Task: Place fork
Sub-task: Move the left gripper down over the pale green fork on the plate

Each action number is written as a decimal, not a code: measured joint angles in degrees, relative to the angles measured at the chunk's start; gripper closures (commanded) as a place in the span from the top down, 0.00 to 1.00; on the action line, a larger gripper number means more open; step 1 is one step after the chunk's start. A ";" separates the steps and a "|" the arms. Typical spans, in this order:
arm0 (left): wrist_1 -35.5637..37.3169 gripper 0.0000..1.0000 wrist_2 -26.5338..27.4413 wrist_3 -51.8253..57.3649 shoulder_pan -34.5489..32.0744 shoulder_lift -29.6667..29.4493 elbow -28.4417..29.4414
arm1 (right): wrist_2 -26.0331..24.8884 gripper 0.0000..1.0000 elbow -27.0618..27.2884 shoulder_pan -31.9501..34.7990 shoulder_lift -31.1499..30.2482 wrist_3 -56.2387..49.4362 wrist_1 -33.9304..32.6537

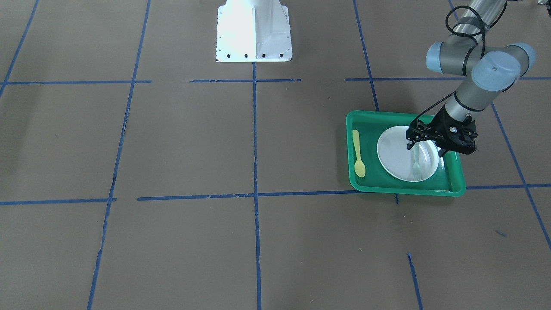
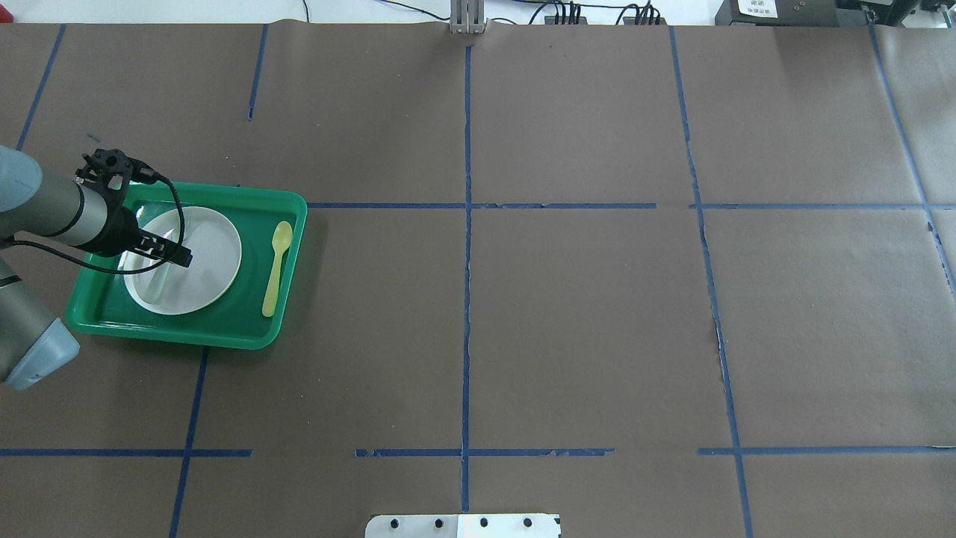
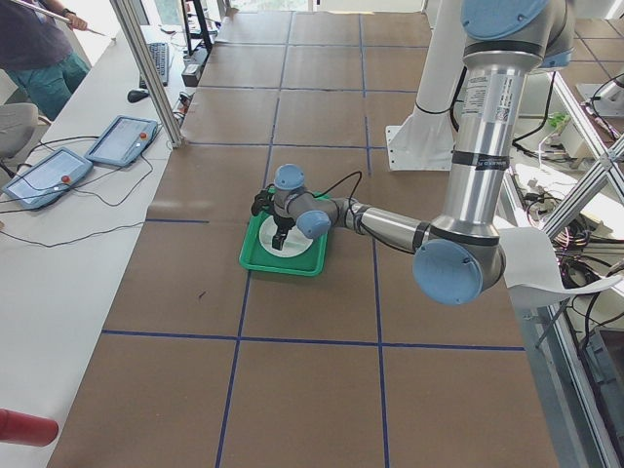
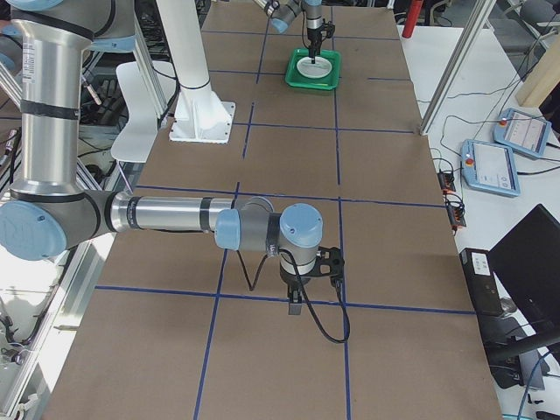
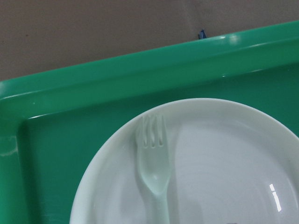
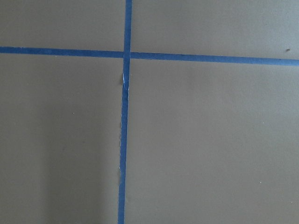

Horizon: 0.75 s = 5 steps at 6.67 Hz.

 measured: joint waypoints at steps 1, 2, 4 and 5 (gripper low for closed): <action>0.02 0.76 -0.22 0.11 0.10 0.13 0.07 | 0.00 1.00 0.02 0.00 0.00 0.00 0.00; 0.07 0.76 -0.46 0.15 0.11 0.44 -0.07 | 0.00 1.00 0.01 0.00 0.00 0.00 0.00; 0.21 0.66 -0.59 0.12 0.08 0.72 -0.51 | 0.00 1.00 -0.01 0.00 0.00 0.00 0.00; 0.27 0.66 -0.60 0.07 0.07 0.74 -0.44 | 0.00 1.00 -0.01 0.00 0.00 0.00 0.00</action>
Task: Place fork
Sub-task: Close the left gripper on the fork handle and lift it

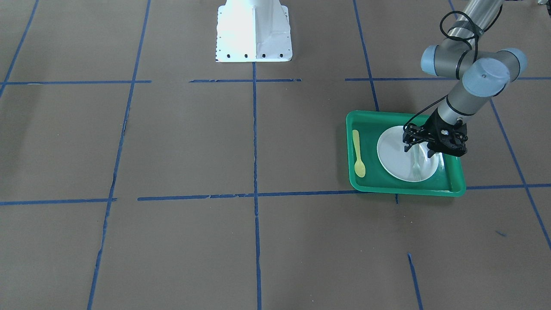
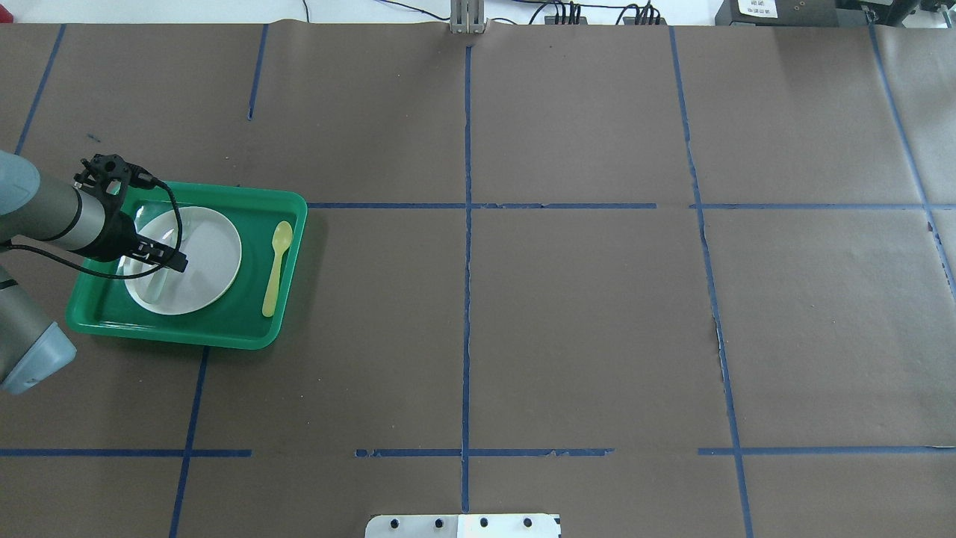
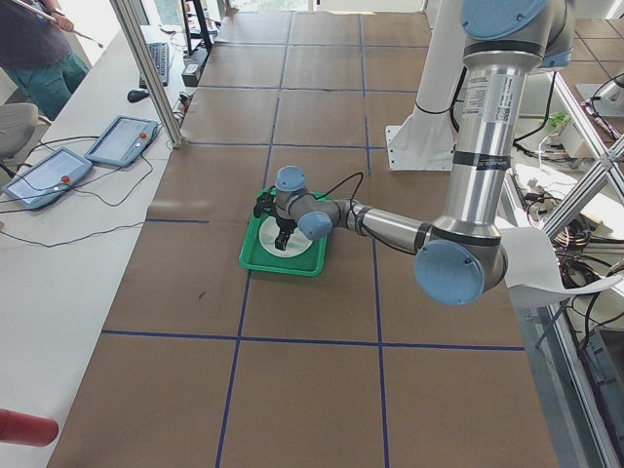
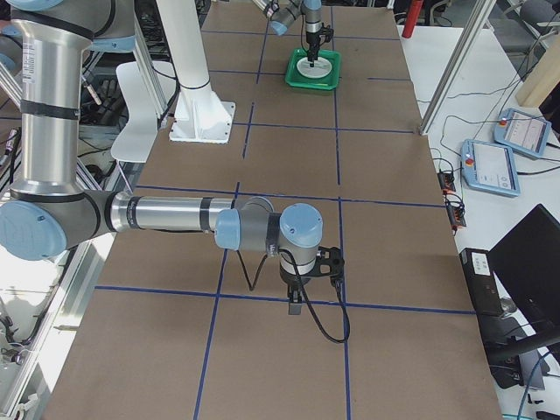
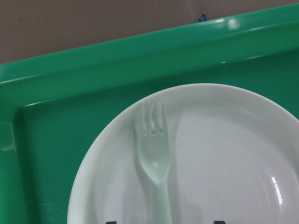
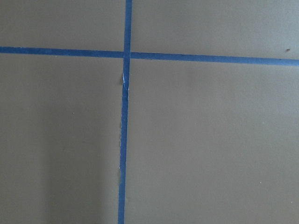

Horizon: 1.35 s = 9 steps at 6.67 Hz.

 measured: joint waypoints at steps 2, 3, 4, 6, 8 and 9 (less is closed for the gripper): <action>0.06 0.58 0.00 -0.30 0.09 0.02 0.18 | 0.00 1.00 0.00 0.00 0.00 0.00 0.00; 0.10 0.57 0.00 -0.44 0.13 0.06 0.21 | 0.00 1.00 0.00 0.00 0.00 0.00 0.00; 0.12 0.56 -0.01 -0.49 0.16 0.12 0.22 | 0.00 1.00 0.00 0.00 0.00 0.00 0.00; 0.12 0.55 0.00 -0.57 0.17 0.18 0.23 | 0.00 1.00 0.00 0.00 0.00 0.00 0.00; 0.13 0.55 0.00 -0.60 0.17 0.19 0.23 | 0.00 1.00 0.00 0.00 0.00 0.00 0.00; 0.15 0.55 0.00 -0.62 0.17 0.20 0.26 | 0.00 1.00 0.00 0.00 0.00 0.00 0.00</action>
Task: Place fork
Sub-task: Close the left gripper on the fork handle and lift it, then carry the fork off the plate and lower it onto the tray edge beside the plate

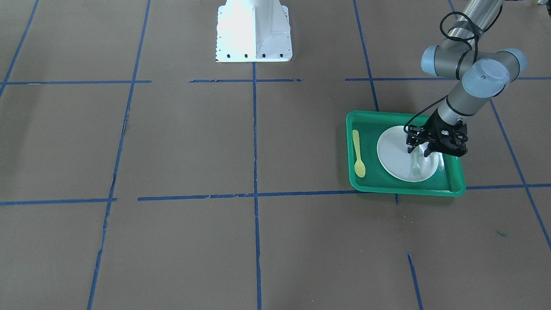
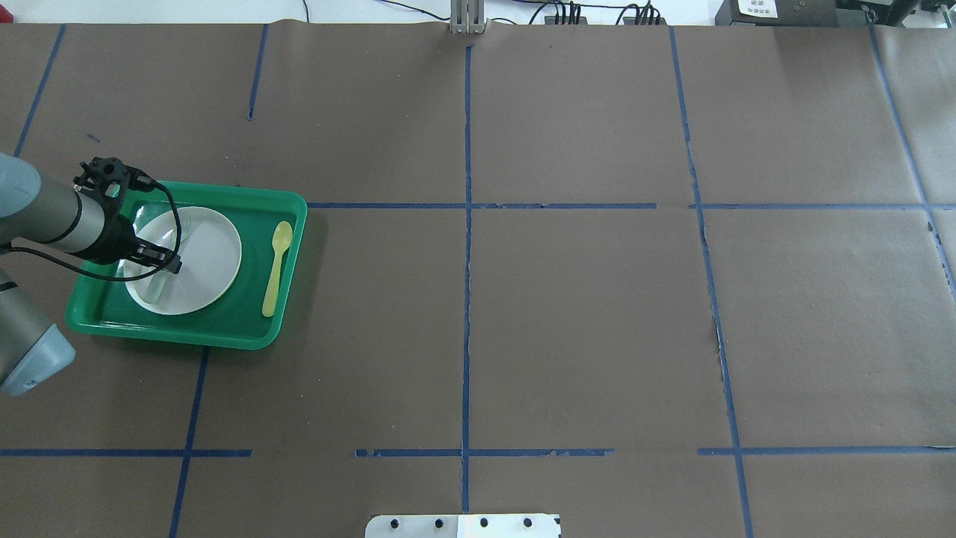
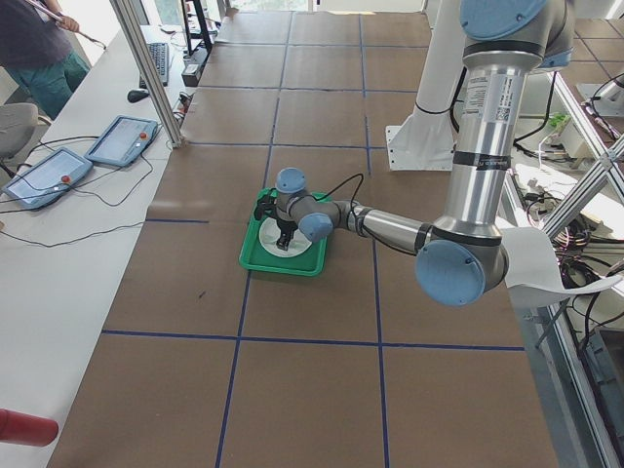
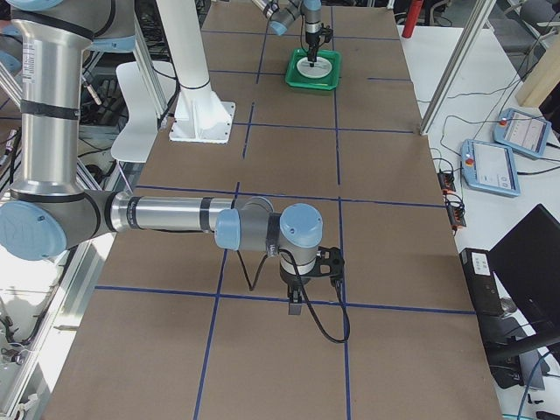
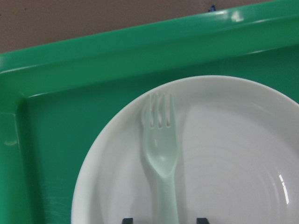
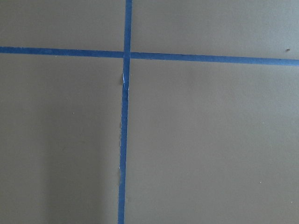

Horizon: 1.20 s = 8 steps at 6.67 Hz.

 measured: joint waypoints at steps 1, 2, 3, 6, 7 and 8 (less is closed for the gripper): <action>0.04 0.55 0.00 -0.04 0.00 0.00 0.03 | 0.00 1.00 0.00 0.00 0.00 0.02 0.00; 0.08 0.50 0.00 -0.05 0.00 0.00 0.04 | 0.00 1.00 0.00 0.00 0.00 0.04 0.00; 0.10 0.24 0.00 -0.06 0.00 0.03 0.04 | 0.00 1.00 0.00 0.00 0.00 0.02 0.00; 0.17 0.00 -1.08 -0.09 0.00 0.39 -0.21 | 0.00 1.00 0.00 0.00 0.00 0.02 0.00; 0.15 0.00 -2.76 -0.15 0.00 0.51 -0.32 | 0.00 1.00 0.00 0.00 0.00 0.01 0.00; 0.13 0.00 -4.02 -0.18 -0.05 0.73 -0.64 | 0.00 1.00 0.00 0.00 0.00 0.00 0.00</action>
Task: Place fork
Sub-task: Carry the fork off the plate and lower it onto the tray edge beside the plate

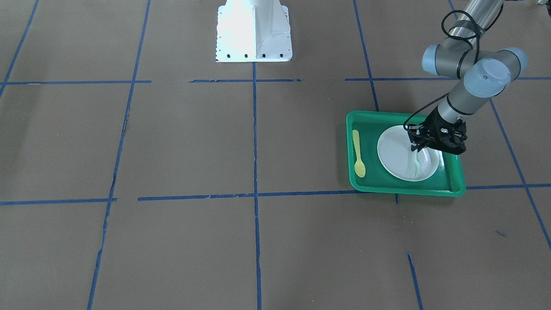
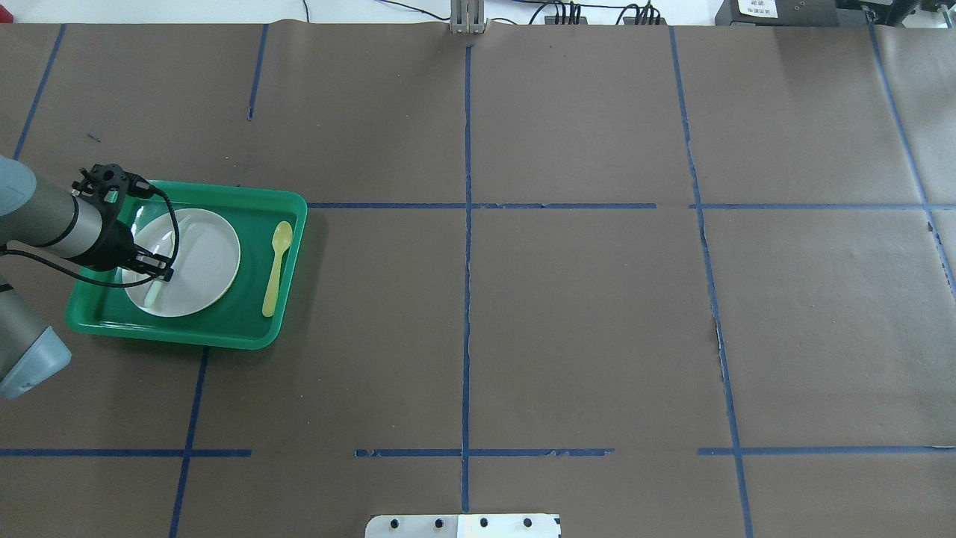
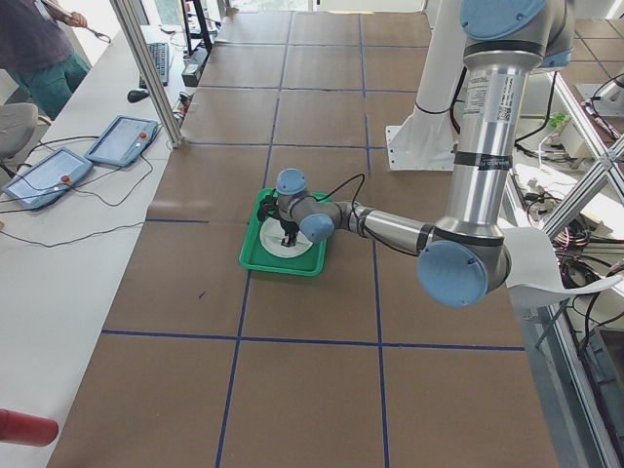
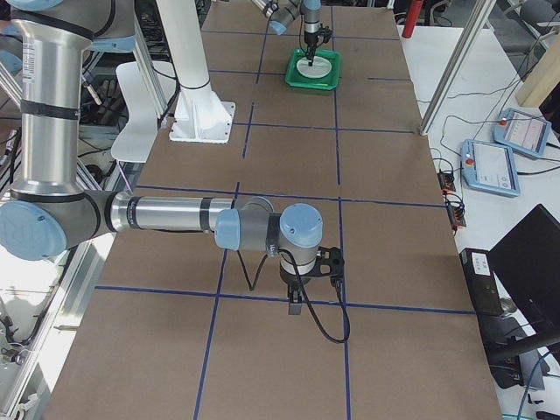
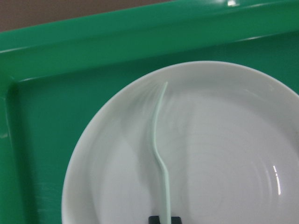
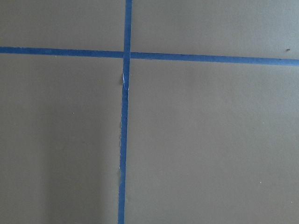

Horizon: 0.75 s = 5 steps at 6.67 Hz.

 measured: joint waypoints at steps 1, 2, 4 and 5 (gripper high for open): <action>-0.04 0.00 -0.59 0.03 -0.19 0.18 -0.28 | 0.00 1.00 0.00 0.00 0.00 0.00 0.00; -0.01 0.00 -1.64 0.11 -0.49 0.96 -1.15 | 0.00 1.00 0.00 0.00 0.00 0.00 0.00; 1.31 0.00 -4.80 0.22 -4.24 3.65 -3.43 | 0.00 1.00 0.00 0.00 0.00 0.00 0.00; 2.86 0.00 -5.36 0.34 -6.68 4.15 -3.53 | 0.00 1.00 0.00 0.00 0.00 0.00 0.00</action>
